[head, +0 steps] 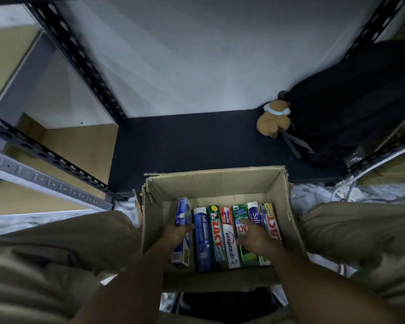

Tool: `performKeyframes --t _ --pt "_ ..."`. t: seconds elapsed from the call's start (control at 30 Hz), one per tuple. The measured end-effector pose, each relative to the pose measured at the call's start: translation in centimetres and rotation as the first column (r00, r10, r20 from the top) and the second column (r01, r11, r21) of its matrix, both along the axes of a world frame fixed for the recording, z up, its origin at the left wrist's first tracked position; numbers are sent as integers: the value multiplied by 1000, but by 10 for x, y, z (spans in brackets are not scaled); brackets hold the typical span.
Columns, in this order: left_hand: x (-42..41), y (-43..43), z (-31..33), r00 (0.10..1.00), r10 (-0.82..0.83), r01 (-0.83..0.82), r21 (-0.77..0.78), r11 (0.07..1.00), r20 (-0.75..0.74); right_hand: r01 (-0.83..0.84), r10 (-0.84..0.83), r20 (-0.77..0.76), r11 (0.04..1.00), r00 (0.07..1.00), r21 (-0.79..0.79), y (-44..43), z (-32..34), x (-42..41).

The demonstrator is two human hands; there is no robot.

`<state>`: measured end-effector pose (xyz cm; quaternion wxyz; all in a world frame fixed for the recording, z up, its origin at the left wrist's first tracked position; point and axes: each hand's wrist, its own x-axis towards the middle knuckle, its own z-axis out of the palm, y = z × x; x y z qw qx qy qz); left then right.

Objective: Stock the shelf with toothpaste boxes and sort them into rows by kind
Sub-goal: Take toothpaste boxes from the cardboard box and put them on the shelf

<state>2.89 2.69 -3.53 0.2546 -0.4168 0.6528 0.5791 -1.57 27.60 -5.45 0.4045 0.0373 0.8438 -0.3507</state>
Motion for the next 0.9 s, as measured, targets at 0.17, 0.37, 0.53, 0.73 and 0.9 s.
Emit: performKeyframes --t 0.17,0.37,0.53,0.73,0.9 --pt "9 5 1 998 32 -36 86 996 58 -14 14 -10 1000 1000 25 -12 -4 0" --pt "14 -3 -4 999 -6 4 39 999 32 -27 31 -63 998 998 63 -31 -20 -3" --pt "13 -13 -18 999 -5 7 25 1000 -54 70 -70 12 997 997 37 -56 -31 -1" --pt "8 -13 -37 999 4 -3 23 1000 -48 231 -233 -19 971 972 -70 -60 -46 -8" --pt "6 -12 -46 1000 16 -16 -24 1000 -3 151 -154 -84 988 985 -33 -58 -50 -7"
